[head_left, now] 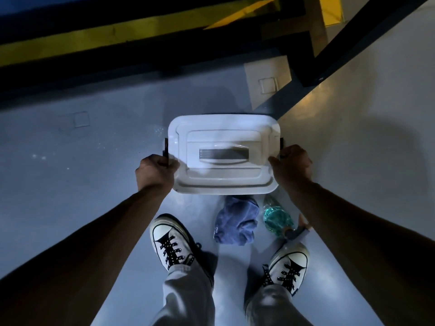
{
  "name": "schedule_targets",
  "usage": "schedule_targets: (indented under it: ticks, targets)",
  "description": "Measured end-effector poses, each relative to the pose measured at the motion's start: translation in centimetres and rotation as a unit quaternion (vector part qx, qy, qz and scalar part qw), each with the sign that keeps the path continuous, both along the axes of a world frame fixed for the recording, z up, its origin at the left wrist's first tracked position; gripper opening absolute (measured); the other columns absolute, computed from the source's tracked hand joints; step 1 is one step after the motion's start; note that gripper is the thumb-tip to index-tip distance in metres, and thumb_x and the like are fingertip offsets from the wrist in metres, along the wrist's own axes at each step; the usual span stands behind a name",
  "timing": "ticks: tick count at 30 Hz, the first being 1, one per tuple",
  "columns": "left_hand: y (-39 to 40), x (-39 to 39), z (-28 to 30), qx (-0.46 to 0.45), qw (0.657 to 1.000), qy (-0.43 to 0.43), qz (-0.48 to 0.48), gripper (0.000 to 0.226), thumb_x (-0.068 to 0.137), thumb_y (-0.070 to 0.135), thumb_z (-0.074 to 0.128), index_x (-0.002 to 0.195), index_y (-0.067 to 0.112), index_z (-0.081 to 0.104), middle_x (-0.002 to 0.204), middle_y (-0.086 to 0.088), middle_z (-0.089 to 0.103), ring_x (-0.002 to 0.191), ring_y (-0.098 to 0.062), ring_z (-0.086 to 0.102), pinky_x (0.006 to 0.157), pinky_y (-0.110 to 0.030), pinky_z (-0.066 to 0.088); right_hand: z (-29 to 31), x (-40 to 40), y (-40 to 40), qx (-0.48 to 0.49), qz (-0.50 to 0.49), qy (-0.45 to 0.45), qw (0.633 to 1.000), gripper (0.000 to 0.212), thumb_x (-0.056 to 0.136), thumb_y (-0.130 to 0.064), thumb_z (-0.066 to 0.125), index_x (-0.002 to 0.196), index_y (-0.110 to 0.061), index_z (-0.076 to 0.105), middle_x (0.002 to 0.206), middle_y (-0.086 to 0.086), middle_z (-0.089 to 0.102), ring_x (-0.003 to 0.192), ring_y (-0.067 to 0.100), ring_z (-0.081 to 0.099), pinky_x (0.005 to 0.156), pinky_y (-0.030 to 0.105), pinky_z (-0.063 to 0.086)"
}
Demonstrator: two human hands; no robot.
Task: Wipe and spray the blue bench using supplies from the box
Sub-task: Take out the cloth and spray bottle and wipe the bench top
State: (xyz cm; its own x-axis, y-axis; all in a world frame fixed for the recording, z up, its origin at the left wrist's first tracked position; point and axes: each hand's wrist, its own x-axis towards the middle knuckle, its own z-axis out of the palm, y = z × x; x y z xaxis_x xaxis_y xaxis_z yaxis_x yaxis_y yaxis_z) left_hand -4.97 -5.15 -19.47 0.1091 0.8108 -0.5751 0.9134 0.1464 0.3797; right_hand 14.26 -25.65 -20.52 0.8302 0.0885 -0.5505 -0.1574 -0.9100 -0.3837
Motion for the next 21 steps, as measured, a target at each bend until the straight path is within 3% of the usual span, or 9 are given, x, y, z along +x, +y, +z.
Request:
schedule_targets:
  ticks: [3, 7, 9, 11, 13, 15, 17, 19, 21]
  targets:
    - [-0.5, -0.4, 0.5, 0.002, 1.0, -0.006, 0.0, 0.033, 0.087, 0.042, 0.072, 0.106, 0.015, 0.075, 0.105, -0.006, 0.076, 0.102, -0.03, 0.069, 0.079, -0.029, 0.05, 1.2, -0.2, -1.1, 0.019, -0.001, 0.019, 1.0, 0.042, 0.083, -0.029, 0.075, 0.121, -0.011, 0.066, 0.117, 0.013, 0.073, 0.111, 0.033, 0.066, 0.092, 0.035, 0.053]
    - [-3.4, -2.5, 2.3, 0.07, 0.996, -0.048, 0.02, 0.028, 0.089, 0.039, 0.073, 0.103, 0.015, 0.069, 0.104, -0.007, 0.076, 0.099, -0.026, 0.07, 0.082, -0.025, 0.044, 4.2, -3.3, -4.1, 0.042, 0.053, 0.001, 0.998, 0.02, 0.091, -0.024, 0.066, 0.108, -0.014, 0.069, 0.104, 0.009, 0.075, 0.097, 0.029, 0.068, 0.081, 0.029, 0.048]
    - [-6.5, -4.8, 2.9, 0.053, 0.997, -0.045, 0.016, 0.018, 0.089, 0.031, 0.071, 0.097, 0.016, 0.071, 0.097, -0.008, 0.077, 0.093, -0.026, 0.072, 0.083, -0.026, 0.048, 4.7, -6.4, -6.3, 0.052, 0.101, 0.001, 0.994, 0.014, 0.093, -0.022, 0.062, 0.101, -0.012, 0.068, 0.097, 0.012, 0.074, 0.091, 0.032, 0.069, 0.082, 0.036, 0.055]
    - [-9.6, -7.3, 2.9, -0.008, 0.998, -0.051, 0.046, 0.015, 0.085, 0.031, 0.068, 0.086, 0.017, 0.073, 0.083, -0.008, 0.078, 0.082, -0.027, 0.075, 0.083, -0.037, 0.06, 3.9, -9.7, -8.5, 0.031, 0.197, 0.036, 0.979, 0.017, 0.094, -0.023, 0.06, 0.101, -0.009, 0.067, 0.098, 0.014, 0.073, 0.093, 0.032, 0.068, 0.081, 0.037, 0.053]
    - [-12.2, -9.6, 2.6, -0.058, 0.993, -0.069, 0.075, 0.012, 0.088, 0.02, 0.069, 0.076, 0.021, 0.07, 0.072, -0.005, 0.075, 0.072, -0.031, 0.076, 0.074, -0.045, 0.063, 2.0, -13.0, -10.2, 0.017, 0.281, 0.098, 0.954, 0.023, 0.095, -0.026, 0.057, 0.11, -0.011, 0.066, 0.108, 0.011, 0.068, 0.101, 0.028, 0.064, 0.087, 0.037, 0.051]
    - [-14.2, -11.5, 1.9, -0.061, 0.99, -0.079, 0.094, 0.019, 0.09, 0.009, 0.069, 0.076, 0.022, 0.07, 0.069, -0.002, 0.074, 0.067, -0.03, 0.076, 0.065, -0.032, 0.062, -0.7, -15.7, -10.9, 0.017, 0.314, 0.1, 0.944, 0.033, 0.092, -0.03, 0.056, 0.12, -0.014, 0.064, 0.118, 0.013, 0.064, 0.107, 0.033, 0.064, 0.089, 0.041, 0.053]
    - [-15.0, -12.7, 0.9, -0.049, 0.988, -0.093, 0.11, 0.017, 0.092, 0.01, 0.068, 0.079, 0.02, 0.072, 0.067, 0.002, 0.074, 0.06, -0.015, 0.074, 0.058, -0.023, 0.056, -4.8, -17.4, -10.5, 0.032, 0.36, 0.072, 0.93, 0.056, 0.087, -0.035, 0.056, 0.14, -0.015, 0.055, 0.14, 0.025, 0.055, 0.121, 0.046, 0.06, 0.094, 0.05, 0.054]
    - [-15.3, -14.0, -0.8, -0.048, 0.984, -0.132, 0.112, 0.019, 0.093, 0.01, 0.067, 0.079, 0.021, 0.072, 0.07, 0.001, 0.075, 0.061, -0.012, 0.072, 0.063, -0.03, 0.056, -8.9, -18.6, -9.8, 0.004, 0.398, 0.053, 0.916, 0.073, 0.089, -0.036, 0.063, 0.156, -0.02, 0.038, 0.16, 0.029, 0.03, 0.145, 0.05, 0.036, 0.108, 0.057, 0.044]
    - [-14.8, -14.7, -2.1, -0.051, 0.981, -0.171, 0.082, 0.014, 0.093, 0.018, 0.067, 0.081, 0.023, 0.073, 0.074, 0.002, 0.076, 0.07, -0.019, 0.074, 0.067, -0.038, 0.06, -11.3, -19.1, -8.3, -0.017, 0.396, 0.029, 0.917, 0.079, 0.085, -0.036, 0.073, 0.155, -0.023, 0.039, 0.161, 0.026, 0.028, 0.147, 0.049, 0.028, 0.109, 0.057, 0.044]
